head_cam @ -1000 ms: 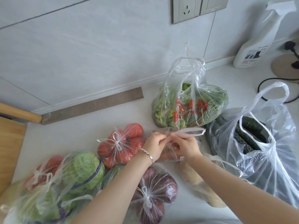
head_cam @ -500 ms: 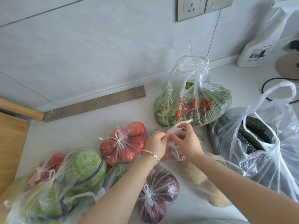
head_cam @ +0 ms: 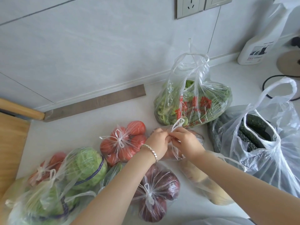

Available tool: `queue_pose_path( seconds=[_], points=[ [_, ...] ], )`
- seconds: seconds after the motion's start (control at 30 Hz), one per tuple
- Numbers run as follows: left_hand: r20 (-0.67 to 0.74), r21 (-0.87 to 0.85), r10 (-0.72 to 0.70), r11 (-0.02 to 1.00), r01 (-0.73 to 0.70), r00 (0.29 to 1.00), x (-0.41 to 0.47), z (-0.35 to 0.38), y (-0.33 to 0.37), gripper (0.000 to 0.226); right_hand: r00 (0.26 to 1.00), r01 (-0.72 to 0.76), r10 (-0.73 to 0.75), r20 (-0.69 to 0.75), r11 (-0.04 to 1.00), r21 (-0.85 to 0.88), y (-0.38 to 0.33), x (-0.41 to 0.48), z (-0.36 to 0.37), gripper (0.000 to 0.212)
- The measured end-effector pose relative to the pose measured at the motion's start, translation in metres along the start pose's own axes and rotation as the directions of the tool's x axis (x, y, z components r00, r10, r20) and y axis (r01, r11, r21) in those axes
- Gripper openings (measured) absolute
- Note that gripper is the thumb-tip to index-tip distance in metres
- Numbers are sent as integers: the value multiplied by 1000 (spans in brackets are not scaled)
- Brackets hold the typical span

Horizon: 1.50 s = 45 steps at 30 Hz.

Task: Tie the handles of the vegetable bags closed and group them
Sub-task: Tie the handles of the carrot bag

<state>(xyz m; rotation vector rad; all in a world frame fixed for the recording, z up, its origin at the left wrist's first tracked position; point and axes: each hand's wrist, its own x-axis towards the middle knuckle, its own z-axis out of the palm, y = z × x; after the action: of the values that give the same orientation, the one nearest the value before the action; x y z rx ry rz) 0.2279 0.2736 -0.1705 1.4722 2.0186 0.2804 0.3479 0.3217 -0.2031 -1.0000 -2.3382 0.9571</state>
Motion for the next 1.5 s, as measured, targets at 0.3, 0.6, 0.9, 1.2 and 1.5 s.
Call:
queue_pose_path(
  seconds=[0.3,0.6,0.9,1.2,1.5],
  points=[
    [-285,-189,-50,982,-5,957,-11,10,-1,24,911,-410,398,107,848,335,-10,0,-7,10],
    [-163,-394,-192,912,114,968,-9,15,-5,23,731,-671,373,571,548,500,-1,5,-30,33],
    [103,-689,-369,643,334,924,-2,8,-13,11,980,199,-200,-7,979,-48,5,-7,-2,15],
    [-106,-61,-139,989,133,985,-4,12,-21,22,930,315,-192,313,856,-411,25,-23,-5,32],
    [-146,74,-162,982,174,976,-2,14,-25,27,901,391,-255,351,828,-402,32,-25,-14,12]
  ],
)
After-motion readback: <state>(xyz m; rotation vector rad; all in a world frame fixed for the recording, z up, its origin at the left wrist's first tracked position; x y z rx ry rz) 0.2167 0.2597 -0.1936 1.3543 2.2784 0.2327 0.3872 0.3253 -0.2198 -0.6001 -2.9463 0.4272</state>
